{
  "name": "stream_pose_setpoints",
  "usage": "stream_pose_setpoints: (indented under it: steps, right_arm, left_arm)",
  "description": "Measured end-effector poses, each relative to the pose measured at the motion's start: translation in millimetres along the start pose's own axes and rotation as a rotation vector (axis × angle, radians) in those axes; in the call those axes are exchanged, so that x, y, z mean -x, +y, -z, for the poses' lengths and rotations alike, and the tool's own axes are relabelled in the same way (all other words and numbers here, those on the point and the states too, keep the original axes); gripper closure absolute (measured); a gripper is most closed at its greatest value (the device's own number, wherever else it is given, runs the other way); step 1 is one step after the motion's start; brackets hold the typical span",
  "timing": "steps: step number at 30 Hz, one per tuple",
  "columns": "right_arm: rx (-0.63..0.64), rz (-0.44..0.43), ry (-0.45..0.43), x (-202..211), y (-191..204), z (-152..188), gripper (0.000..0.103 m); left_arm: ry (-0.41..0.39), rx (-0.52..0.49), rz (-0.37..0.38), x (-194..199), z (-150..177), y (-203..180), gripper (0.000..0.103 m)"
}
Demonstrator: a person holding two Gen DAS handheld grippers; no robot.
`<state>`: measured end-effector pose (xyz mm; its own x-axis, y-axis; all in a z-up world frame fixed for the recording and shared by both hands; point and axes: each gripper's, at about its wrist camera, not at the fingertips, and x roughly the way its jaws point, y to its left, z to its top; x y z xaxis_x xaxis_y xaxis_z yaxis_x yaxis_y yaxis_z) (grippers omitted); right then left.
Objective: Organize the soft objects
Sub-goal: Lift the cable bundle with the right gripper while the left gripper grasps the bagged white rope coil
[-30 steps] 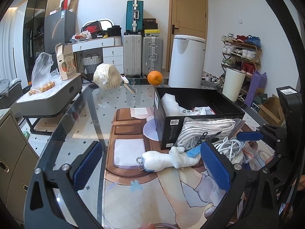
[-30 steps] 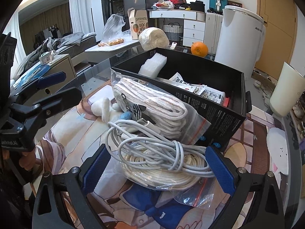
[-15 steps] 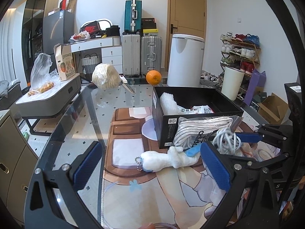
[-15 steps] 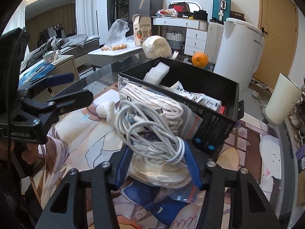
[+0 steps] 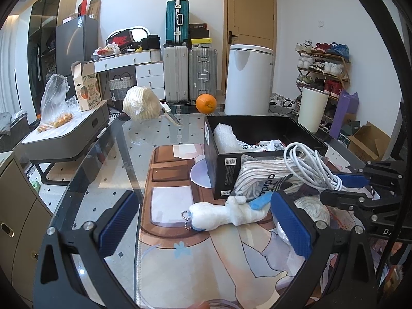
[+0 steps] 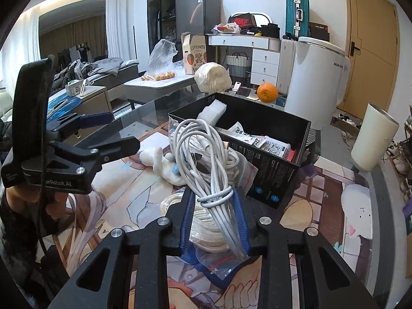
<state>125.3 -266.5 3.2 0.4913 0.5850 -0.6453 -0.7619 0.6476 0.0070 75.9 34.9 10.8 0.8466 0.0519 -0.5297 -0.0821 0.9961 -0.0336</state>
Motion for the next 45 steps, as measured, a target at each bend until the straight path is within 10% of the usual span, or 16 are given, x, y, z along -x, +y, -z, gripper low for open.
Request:
stream_pose_setpoints:
  steps: [22,45]
  right_arm:
    - [-0.065,0.043,-0.098,56.7,-14.7,24.2,0.075]
    - [-0.109,0.089,-0.133,76.7,-32.9,23.6,0.075]
  left_arm:
    - [0.023,-0.043,0.071,1.4,3.3,-31.6,0.0]
    - [0.278,-0.167,0.179,-43.1,19.2,-107.8,0.001]
